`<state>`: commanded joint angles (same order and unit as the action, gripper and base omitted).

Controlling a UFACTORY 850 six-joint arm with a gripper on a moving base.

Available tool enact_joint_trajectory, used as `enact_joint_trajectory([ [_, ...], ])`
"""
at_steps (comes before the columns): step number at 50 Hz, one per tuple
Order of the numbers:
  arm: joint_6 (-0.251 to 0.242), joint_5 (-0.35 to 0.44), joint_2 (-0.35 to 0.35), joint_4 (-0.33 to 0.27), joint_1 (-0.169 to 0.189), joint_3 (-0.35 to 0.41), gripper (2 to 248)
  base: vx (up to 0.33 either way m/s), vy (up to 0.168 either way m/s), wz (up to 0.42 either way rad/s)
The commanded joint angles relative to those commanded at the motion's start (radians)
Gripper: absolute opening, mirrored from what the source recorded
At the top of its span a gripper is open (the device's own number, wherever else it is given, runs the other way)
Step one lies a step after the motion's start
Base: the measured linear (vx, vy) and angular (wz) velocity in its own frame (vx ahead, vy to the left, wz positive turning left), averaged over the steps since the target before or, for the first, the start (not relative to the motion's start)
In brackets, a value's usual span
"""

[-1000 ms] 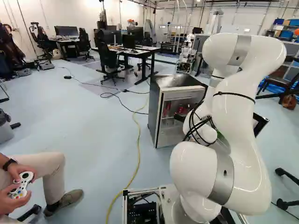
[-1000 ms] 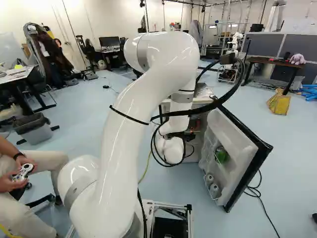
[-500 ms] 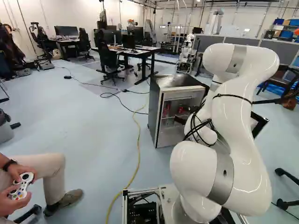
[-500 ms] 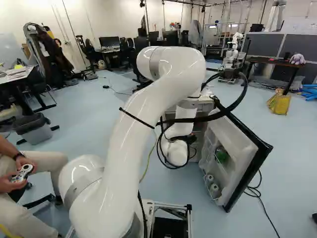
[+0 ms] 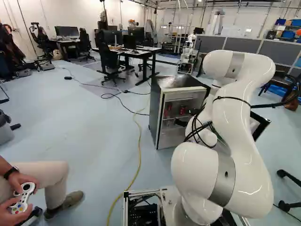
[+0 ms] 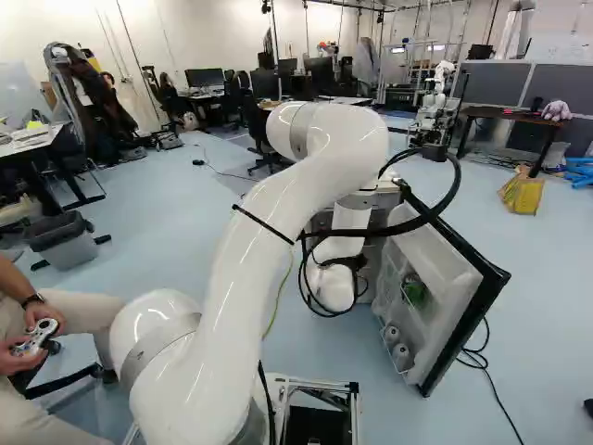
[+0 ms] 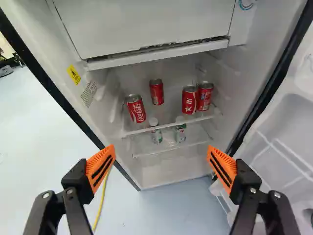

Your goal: Grab a drink from the fridge

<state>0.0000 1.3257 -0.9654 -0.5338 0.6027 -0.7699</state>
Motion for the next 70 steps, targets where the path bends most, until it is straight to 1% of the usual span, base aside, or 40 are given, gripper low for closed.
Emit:
enact_joint_trajectory([
  [53,0.000,0.000,-0.036,0.000,-0.026,-0.073,247,0.000,0.000,0.000],
  [70,0.000,0.000,-0.047,0.030,-0.036,-0.096,247,0.000,0.000,0.000],
])
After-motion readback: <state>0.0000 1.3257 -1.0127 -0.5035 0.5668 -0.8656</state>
